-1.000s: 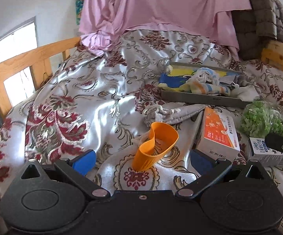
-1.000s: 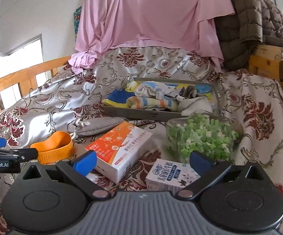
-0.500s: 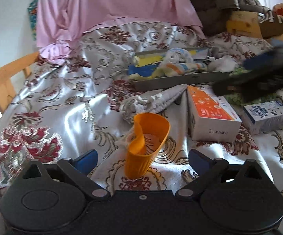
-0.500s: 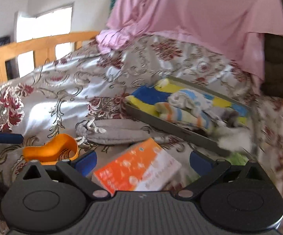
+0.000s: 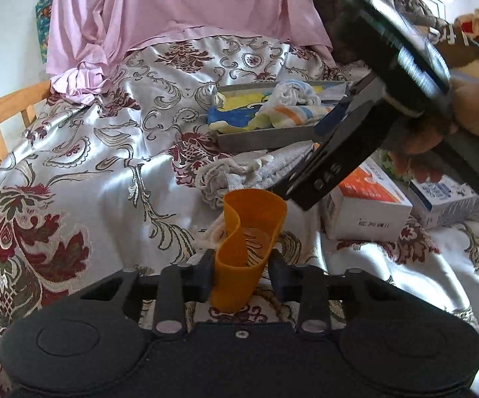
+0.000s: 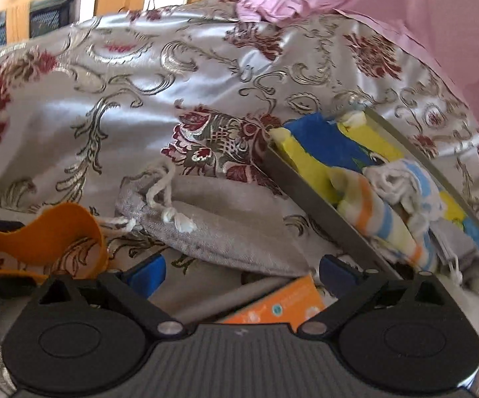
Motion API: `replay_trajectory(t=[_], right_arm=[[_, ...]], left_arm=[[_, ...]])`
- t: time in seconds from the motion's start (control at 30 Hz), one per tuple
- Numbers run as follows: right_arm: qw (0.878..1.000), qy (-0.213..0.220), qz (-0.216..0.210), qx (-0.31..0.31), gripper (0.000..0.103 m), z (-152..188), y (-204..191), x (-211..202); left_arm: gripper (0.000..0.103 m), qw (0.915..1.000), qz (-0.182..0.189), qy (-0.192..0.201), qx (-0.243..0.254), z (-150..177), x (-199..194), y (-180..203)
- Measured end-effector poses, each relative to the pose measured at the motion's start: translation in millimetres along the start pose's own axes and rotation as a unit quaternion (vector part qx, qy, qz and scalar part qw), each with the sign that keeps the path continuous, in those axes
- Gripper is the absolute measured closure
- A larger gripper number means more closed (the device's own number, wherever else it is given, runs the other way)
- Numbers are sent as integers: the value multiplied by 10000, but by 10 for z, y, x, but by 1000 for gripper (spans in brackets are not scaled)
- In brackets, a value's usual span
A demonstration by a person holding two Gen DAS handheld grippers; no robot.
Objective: Organize soft objects
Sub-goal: 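Close the left tool on the orange cup while the right tool grips the grey pouch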
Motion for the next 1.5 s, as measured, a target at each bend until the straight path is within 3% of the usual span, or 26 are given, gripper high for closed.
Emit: replay_trajectory(t=[0.1, 0.33, 0.53, 0.73, 0.87, 0.93, 1.03, 1.23, 1.5], right_arm=[[9996, 42, 144, -221, 3, -71, -45, 24], [9984, 47, 25, -571, 3, -235, -131, 51], [9977, -103, -34, -666, 19, -228, -174, 111], [9975, -199, 123, -664, 21, -168, -159, 222], [9981, -131, -4, -594, 37, -200, -187, 212], [9979, -97, -29, -640, 55, -194, -227, 189], [9979, 55, -8, -645, 72, -168, -283, 109], [9963, 679, -149, -499, 88, -64, -394, -302], [9856, 1381, -920, 320, 92, 234, -439, -1055]], left_arm=[[73, 10000, 30, 26, -91, -8, -29, -14], [77, 9990, 83, -11, -448, 22, -108, -40], [79, 9954, 27, -55, -961, 79, -177, -153], [80, 9906, -74, -78, -1363, 165, -262, -223], [80, 9869, 15, -69, -1609, 203, -349, -213], [80, 9857, 47, -73, -1685, 227, -382, -185], [80, 9838, 72, -72, -1790, 261, -409, -149], [80, 9785, -41, -25, -2060, 327, -458, -185], [80, 9729, -149, -35, -2309, 437, -530, -174]])
Point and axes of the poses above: each gripper's, at about its wrist camera, not at the fingertips, and x roughly the way its jaws point, y to its right, z to its underside, the point moved 8 cm from there along x, roughly the way its jaws point, and after that the axes turned 13 degrees about -y, right-handed, at the moved point
